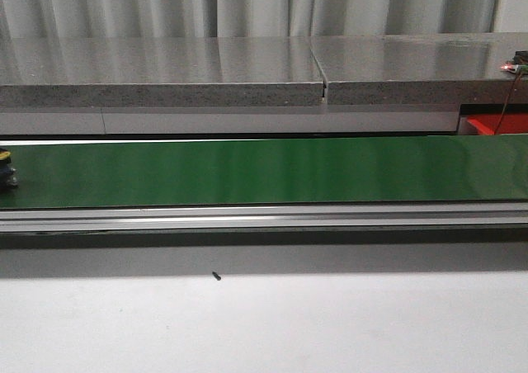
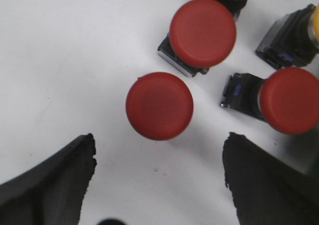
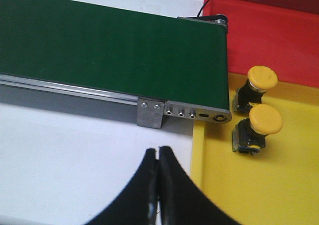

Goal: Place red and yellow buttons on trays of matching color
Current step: 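Set the red button on the belt and open the left gripper, then grasp a second red button with the left gripper, carry it over belt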

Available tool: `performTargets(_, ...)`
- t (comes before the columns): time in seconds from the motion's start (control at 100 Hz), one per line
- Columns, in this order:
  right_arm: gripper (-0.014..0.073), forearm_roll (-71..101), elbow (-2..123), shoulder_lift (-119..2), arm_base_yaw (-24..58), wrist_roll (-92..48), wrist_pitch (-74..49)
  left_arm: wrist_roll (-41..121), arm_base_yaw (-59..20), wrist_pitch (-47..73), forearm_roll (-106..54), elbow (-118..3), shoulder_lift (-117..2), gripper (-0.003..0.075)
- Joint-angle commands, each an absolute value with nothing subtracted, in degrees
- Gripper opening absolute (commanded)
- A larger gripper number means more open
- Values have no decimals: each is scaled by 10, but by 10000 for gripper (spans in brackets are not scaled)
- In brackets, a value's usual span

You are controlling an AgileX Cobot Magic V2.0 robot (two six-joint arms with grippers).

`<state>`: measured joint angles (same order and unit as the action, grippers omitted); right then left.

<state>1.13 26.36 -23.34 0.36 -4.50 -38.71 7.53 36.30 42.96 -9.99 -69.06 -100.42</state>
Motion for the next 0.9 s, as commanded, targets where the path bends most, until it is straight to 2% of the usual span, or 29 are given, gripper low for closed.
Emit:
performTargets(0.0,-66,12,277,-236,-1,-46,-352,77,362,390,-108,-708,-994,514)
performTargets(0.27,-66,12,277,-236,-1,-46,-354,91,362,352,-109,-708,-1035,507)
performTargets(0.32,-66,12,277,-236,-1,-46,-354,91,362,351,-109,-708,-1040,476)
performTargets(0.49,-66,12,277,-236,-1,-46,-354,91,362,331,-109,-708,-1038,288)
performTargets(0.57,-66,12,277,-236,-1,-46,-354,91,362,328,-109,-708,-1038,238)
performTargets(0.89,-66,12,277,-236,-1,-46,-354,91,362,381,-108,-707,-977,227)
